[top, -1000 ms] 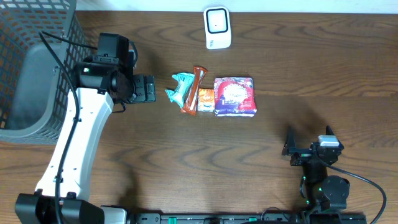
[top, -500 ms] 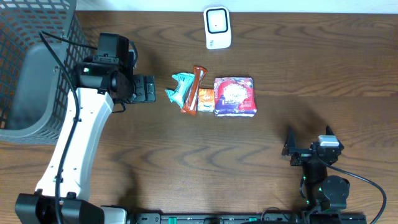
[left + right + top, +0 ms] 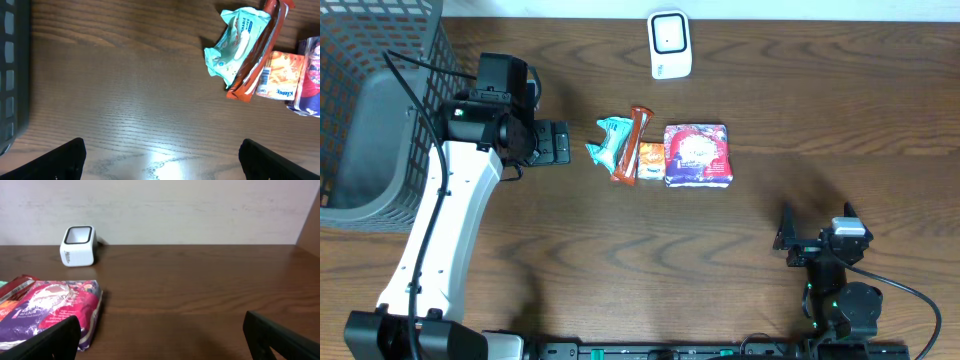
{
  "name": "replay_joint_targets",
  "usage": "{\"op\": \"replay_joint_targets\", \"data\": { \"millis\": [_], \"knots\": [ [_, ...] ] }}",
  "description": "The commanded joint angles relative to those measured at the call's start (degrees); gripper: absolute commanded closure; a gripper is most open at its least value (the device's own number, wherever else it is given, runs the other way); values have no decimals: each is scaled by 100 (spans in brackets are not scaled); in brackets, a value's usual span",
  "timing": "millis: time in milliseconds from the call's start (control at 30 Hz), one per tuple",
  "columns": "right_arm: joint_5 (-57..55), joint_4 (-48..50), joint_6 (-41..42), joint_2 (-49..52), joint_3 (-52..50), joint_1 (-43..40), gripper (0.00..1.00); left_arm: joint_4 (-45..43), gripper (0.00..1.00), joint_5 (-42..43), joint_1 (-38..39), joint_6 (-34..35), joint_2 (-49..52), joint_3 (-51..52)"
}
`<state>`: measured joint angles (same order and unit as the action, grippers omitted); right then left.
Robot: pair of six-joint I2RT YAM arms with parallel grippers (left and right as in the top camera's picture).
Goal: Scan the item barcode
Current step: 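Release the wipes and raise the left gripper, holding it above the items, then raise the right gripper and move it over the red-purple pack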
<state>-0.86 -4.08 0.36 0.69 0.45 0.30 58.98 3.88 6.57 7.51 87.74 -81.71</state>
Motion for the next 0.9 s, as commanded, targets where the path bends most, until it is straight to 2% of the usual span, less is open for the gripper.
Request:
{"op": "replay_joint_targets", "data": {
  "millis": [0, 400, 533, 567, 700, 767, 867],
  "knots": [
    [33, -20, -20, -31, -13, 55, 1, 35, 2, -94, -7, 50, 24, 22],
    [42, -20, 98, -31, -13, 55, 1, 33, 2, -96, -7, 48, 24, 22],
    [219, -20, 1307, -31, -13, 55, 1, 35, 2, -94, -7, 48, 24, 22],
    [407, 4, 2011, -31, -13, 57, 1, 33, 2, -94, -7, 50, 24, 22],
    [640, 24, 3834, -31, -13, 55, 1, 33, 2, -94, -7, 48, 24, 22],
    [636, 22, 4166, -31, -13, 55, 1, 35, 2, -94, -7, 48, 24, 22],
    [634, 22, 4159, -31, -13, 55, 1, 35, 2, -94, -7, 50, 24, 22]
  ]
}}
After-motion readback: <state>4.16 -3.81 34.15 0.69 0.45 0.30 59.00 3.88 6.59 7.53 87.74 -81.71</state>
